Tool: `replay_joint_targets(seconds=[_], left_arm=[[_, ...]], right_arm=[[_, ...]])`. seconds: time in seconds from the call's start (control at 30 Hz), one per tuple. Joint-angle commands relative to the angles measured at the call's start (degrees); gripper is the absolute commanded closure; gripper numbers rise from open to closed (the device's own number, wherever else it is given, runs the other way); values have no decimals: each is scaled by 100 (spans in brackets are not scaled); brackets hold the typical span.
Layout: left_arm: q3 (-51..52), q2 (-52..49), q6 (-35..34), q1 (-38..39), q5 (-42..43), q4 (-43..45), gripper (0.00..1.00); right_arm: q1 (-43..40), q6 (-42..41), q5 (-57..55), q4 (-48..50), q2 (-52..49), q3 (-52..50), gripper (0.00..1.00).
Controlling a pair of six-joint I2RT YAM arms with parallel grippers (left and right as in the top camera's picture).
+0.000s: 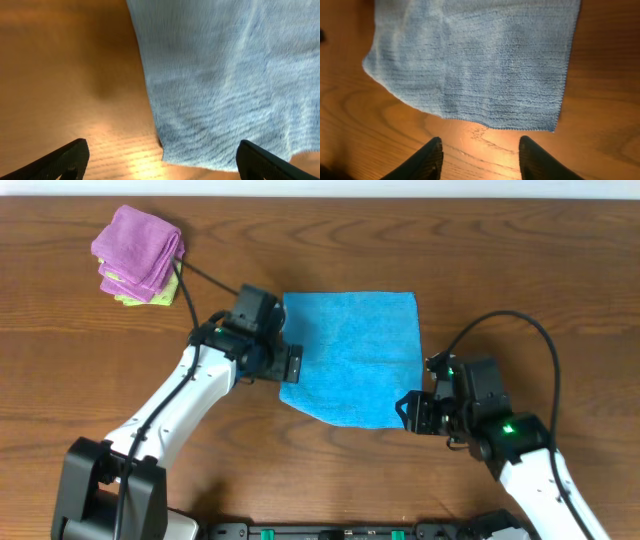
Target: Fold the cloth
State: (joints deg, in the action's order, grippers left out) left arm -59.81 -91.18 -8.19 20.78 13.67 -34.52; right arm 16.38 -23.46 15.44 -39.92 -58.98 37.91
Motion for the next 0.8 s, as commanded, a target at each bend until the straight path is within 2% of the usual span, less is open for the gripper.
replay_joint_targets(seconds=[0.0,0.1,0.2,0.33,0.4,0.6,0.77], left_arm=[[343,234,-13,-221,802,195,5],[925,627,160,-358,1329,647,5],[1637,1001,131,-442,1436,1325,5],[2470,1169,-214,-682,2153,2540,5],[2787,1169,-466,-730,2238,3051,5],[3134,1104,-664,-730,2192,3709,5],[3158,568,-734,-730,2487,4079,5]], right_arm=[[42,125,-15,-46,236,35,44],[42,125,63,-50,363,35,41],[42,122,157,-59,382,35,41],[42,122,160,-63,382,35,41],[42,122,219,-61,382,35,43],[42,120,221,-35,382,35,44],[42,122,221,-22,382,35,44]])
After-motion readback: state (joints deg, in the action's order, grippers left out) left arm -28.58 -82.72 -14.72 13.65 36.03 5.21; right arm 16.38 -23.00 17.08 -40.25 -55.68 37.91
